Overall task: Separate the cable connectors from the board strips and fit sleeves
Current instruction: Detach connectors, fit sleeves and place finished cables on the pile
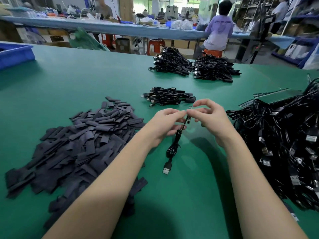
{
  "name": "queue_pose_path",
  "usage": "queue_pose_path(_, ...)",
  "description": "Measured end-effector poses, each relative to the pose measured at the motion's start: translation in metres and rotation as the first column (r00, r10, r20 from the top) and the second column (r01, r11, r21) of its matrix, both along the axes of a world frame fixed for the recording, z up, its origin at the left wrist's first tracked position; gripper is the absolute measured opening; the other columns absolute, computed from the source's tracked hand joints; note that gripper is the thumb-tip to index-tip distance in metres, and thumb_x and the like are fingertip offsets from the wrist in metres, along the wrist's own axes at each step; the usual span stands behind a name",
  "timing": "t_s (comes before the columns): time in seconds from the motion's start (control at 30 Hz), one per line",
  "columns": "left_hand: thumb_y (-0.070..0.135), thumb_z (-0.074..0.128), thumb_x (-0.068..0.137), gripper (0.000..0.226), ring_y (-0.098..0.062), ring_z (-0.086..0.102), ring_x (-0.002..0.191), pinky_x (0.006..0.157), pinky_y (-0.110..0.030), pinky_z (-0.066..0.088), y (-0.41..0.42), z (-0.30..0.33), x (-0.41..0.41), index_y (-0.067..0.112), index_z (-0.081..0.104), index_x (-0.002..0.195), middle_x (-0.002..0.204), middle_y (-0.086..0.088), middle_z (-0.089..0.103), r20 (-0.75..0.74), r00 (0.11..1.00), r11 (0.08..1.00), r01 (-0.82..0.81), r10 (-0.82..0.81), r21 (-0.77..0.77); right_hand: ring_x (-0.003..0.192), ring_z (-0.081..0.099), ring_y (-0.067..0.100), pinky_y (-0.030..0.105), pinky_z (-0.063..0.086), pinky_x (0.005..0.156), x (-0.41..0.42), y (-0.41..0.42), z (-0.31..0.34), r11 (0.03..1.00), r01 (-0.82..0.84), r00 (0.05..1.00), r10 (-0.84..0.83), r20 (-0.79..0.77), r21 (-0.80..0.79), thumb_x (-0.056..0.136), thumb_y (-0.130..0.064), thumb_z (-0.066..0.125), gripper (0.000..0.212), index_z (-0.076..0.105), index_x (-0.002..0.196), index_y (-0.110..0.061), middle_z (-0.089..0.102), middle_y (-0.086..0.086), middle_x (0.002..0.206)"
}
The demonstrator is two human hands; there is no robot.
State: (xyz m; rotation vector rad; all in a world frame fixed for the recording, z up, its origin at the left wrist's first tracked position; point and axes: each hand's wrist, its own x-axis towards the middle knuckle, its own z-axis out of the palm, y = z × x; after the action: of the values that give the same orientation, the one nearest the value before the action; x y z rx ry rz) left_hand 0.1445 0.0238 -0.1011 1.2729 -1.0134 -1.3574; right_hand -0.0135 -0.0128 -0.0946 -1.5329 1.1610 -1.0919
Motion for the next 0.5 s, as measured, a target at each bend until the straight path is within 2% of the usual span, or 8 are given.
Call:
queue_pose_path(0.07, 0.017, 0.063, 0.099, 0.010, -0.016, 0.071, 0.077, 0.076, -0.024, 0.059, 0.004, 0.000, -0.002, 0.012, 0.066, 0.107, 0.093, -0.004, 0.069, -0.086, 0.995, 0.999, 0.044, -0.044, -0.002, 0.056, 0.057, -0.001, 0.008, 0.041, 0.053, -0.002, 0.000, 0.004, 1.000, 0.003, 1.000, -0.004, -0.017, -0.014, 0.087, -0.020, 0.081, 0.018, 0.065, 0.096, -0.023, 0.070, -0.013, 0.067)
queue_pose_path(0.13, 0.010, 0.064, 0.097, 0.008, -0.013, 0.071, 0.071, 0.068, -0.021, 0.059, 0.006, -0.003, -0.005, 0.011, 0.067, 0.104, 0.089, -0.008, 0.069, -0.113, 0.993, 1.000, 0.021, -0.023, -0.020, 0.058, 0.057, 0.000, 0.010, 0.041, 0.054, -0.003, 0.000, 0.009, 1.000, 0.011, 0.997, -0.013, -0.072, -0.029, 0.089, -0.024, 0.078, 0.014, 0.066, 0.096, -0.025, 0.068, -0.016, 0.064)
queue_pose_path(0.23, 0.005, 0.065, 0.096, 0.009, -0.014, 0.067, 0.068, 0.064, -0.019, 0.057, 0.008, -0.007, -0.012, 0.009, 0.066, 0.104, 0.087, -0.009, 0.067, -0.126, 0.992, 1.000, -0.014, 0.011, -0.023, 0.065, 0.057, 0.006, 0.018, 0.041, 0.056, 0.000, 0.003, 0.022, 0.992, 0.071, 0.980, -0.088, -0.176, -0.102, 0.090, -0.033, 0.076, 0.011, 0.069, 0.095, -0.027, 0.069, -0.014, 0.073)
queue_pose_path(0.3, 0.003, 0.064, 0.096, 0.008, -0.016, 0.067, 0.070, 0.064, -0.019, 0.056, 0.008, -0.010, -0.016, 0.009, 0.064, 0.100, 0.087, -0.008, 0.067, -0.139, 0.990, 0.999, -0.024, 0.019, -0.035, 0.070, 0.062, 0.007, 0.019, 0.043, 0.058, 0.004, 0.007, 0.034, 0.972, 0.079, 0.945, -0.144, -0.294, -0.222, 0.089, -0.035, 0.076, 0.011, 0.069, 0.094, -0.027, 0.072, -0.014, 0.083)
queue_pose_path(0.4, 0.000, 0.061, 0.097, 0.009, -0.016, 0.066, 0.067, 0.060, -0.019, 0.054, 0.009, -0.013, -0.018, 0.009, 0.061, 0.096, 0.085, -0.007, 0.069, -0.189, 0.980, 0.997, -0.064, 0.058, -0.030, 0.077, 0.067, 0.003, 0.012, 0.046, 0.063, 0.017, 0.016, 0.053, 0.937, -0.032, 0.872, -0.144, -0.467, -0.349, 0.088, -0.033, 0.075, 0.006, 0.071, 0.090, -0.029, 0.073, -0.016, 0.083)
queue_pose_path(0.47, -0.003, 0.061, 0.096, 0.010, -0.012, 0.064, 0.057, 0.053, -0.017, 0.051, 0.011, -0.011, -0.020, 0.007, 0.059, 0.094, 0.078, -0.008, 0.068, -0.204, 0.976, 0.996, -0.090, 0.082, -0.027, 0.074, 0.066, -0.001, 0.010, 0.048, 0.066, 0.034, 0.023, 0.064, 0.925, -0.167, 0.825, -0.058, -0.562, -0.340, 0.087, -0.029, 0.075, 0.002, 0.074, 0.086, -0.030, 0.073, -0.016, 0.079)
queue_pose_path(0.5, -0.005, 0.060, 0.096, 0.012, -0.009, 0.061, 0.050, 0.049, -0.016, 0.049, 0.010, -0.012, -0.020, 0.006, 0.058, 0.091, 0.073, -0.009, 0.066, -0.183, 0.979, 0.995, -0.095, 0.088, -0.031, 0.073, 0.066, -0.002, 0.013, 0.051, 0.070, 0.045, 0.026, 0.069, 0.917, -0.245, 0.781, -0.005, -0.625, -0.314, 0.087, -0.026, 0.075, 0.005, 0.074, 0.084, -0.031, 0.073, -0.017, 0.078)
